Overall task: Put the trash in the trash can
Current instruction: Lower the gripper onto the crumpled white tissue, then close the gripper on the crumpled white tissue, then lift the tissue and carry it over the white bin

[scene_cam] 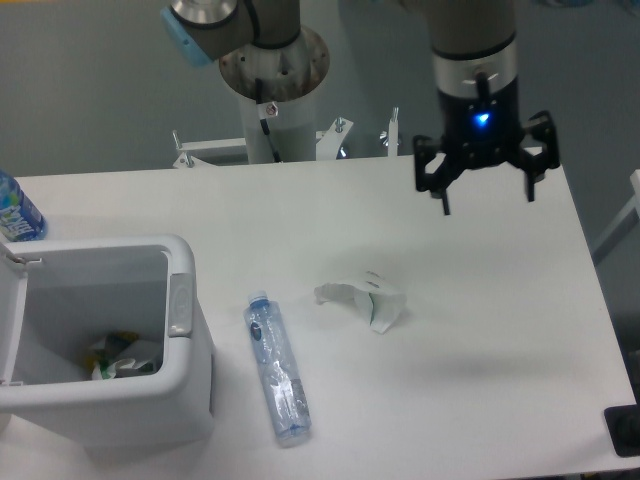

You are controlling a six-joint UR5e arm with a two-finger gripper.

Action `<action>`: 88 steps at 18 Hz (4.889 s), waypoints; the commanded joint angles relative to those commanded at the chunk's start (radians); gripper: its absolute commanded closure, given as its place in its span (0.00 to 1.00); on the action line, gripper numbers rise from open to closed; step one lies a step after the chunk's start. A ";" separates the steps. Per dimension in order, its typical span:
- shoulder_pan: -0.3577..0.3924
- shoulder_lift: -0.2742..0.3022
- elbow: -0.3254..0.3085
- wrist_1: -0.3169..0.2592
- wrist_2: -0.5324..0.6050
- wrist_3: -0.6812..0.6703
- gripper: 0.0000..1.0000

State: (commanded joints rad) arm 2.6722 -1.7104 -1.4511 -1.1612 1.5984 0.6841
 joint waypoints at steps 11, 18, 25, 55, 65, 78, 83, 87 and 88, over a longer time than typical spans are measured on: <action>-0.017 -0.031 -0.178 0.092 0.003 -0.017 0.00; -0.066 -0.127 -0.212 0.127 0.000 -0.404 0.00; -0.126 -0.248 -0.230 0.136 -0.006 -0.670 0.00; -0.153 -0.246 -0.256 0.264 0.068 -0.713 1.00; -0.063 -0.121 -0.055 0.255 -0.153 -0.762 1.00; -0.023 -0.060 0.104 0.264 -0.718 -0.979 1.00; -0.132 -0.031 0.109 0.265 -0.729 -0.966 1.00; -0.256 -0.069 0.107 0.322 -0.729 -0.933 1.00; -0.274 -0.071 0.098 0.322 -0.729 -0.910 1.00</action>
State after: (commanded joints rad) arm 2.3978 -1.7809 -1.3529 -0.8391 0.8698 -0.2257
